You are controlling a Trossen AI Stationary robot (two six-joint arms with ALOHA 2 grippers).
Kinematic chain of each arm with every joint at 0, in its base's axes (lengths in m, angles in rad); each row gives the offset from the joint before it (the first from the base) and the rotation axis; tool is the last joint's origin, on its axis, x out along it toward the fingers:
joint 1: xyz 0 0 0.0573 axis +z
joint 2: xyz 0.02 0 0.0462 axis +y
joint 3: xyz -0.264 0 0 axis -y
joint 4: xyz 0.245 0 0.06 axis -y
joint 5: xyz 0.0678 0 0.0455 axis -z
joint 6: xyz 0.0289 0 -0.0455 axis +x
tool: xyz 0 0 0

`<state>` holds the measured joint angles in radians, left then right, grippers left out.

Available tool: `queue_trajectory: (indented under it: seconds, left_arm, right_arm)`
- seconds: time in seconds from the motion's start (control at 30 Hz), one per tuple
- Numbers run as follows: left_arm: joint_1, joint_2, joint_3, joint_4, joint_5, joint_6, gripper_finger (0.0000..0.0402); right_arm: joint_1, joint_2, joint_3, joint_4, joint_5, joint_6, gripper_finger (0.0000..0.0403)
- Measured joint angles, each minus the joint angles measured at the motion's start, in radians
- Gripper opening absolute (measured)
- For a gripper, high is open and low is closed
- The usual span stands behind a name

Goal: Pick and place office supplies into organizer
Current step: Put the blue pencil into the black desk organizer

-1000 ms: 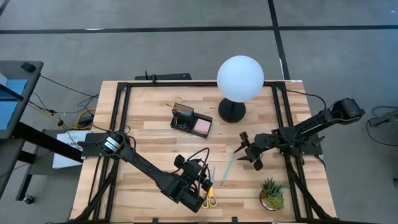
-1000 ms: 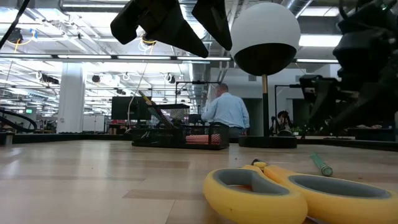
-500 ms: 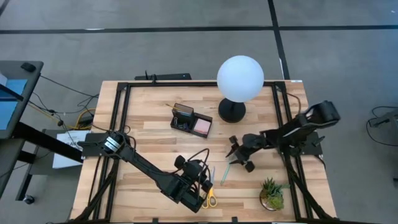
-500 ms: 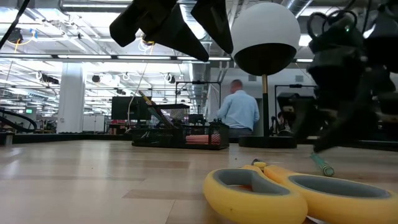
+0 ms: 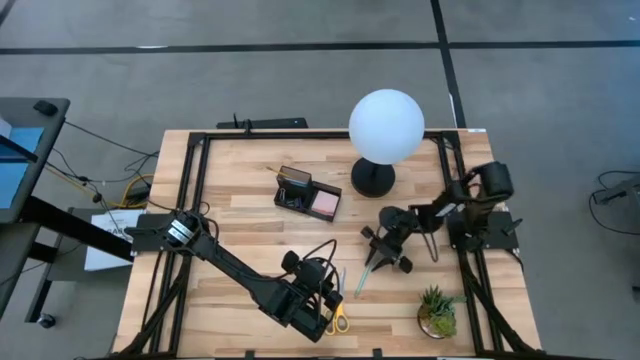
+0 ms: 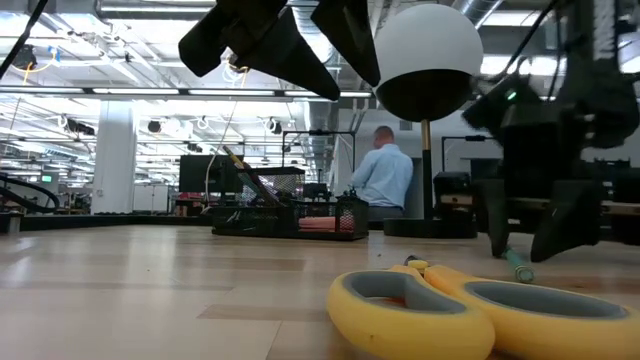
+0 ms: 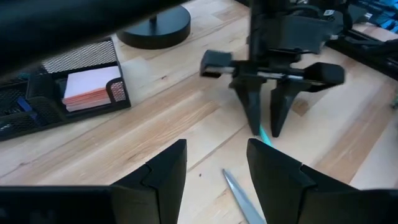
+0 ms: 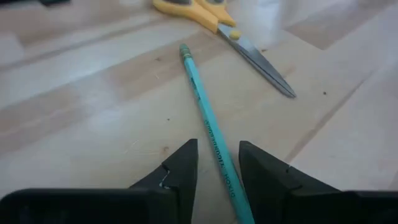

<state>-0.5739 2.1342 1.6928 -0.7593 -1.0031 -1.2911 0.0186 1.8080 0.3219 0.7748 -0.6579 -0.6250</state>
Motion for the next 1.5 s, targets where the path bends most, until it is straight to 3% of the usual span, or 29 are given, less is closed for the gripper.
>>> queue_trajectory:
  seconds: [0.17,0.37,0.6,0.9,1.27,1.5]
  left_arm:
    - [0.000,0.000,0.000,0.010,0.000,0.001,0.0164]
    - [0.000,0.000,0.000,0.010,0.001,0.003,0.0164]
    - [0.000,0.000,0.000,0.010,0.038,0.004,0.0164]
    - [0.000,0.000,0.000,0.014,0.035,-0.005,0.0164]
    - [-0.032,-0.050,0.000,-0.015,-0.113,-0.060,0.0164]
    - [-0.053,-0.156,0.000,-0.152,-0.212,-0.013,0.0164]
  right_arm:
    - [-0.067,0.159,0.061,0.073,-0.223,0.032,0.0112]
    - [-0.082,0.300,0.103,0.244,-0.308,0.040,0.0105]
    - [-0.056,0.297,0.102,0.300,-0.168,0.071,0.0091]
    - [-0.015,0.296,0.147,0.238,-0.157,0.053,0.0089]
    - [-0.005,0.290,0.159,0.212,-0.095,0.042,0.0017]
    - [0.011,0.290,0.159,0.273,0.018,0.150,0.0016]
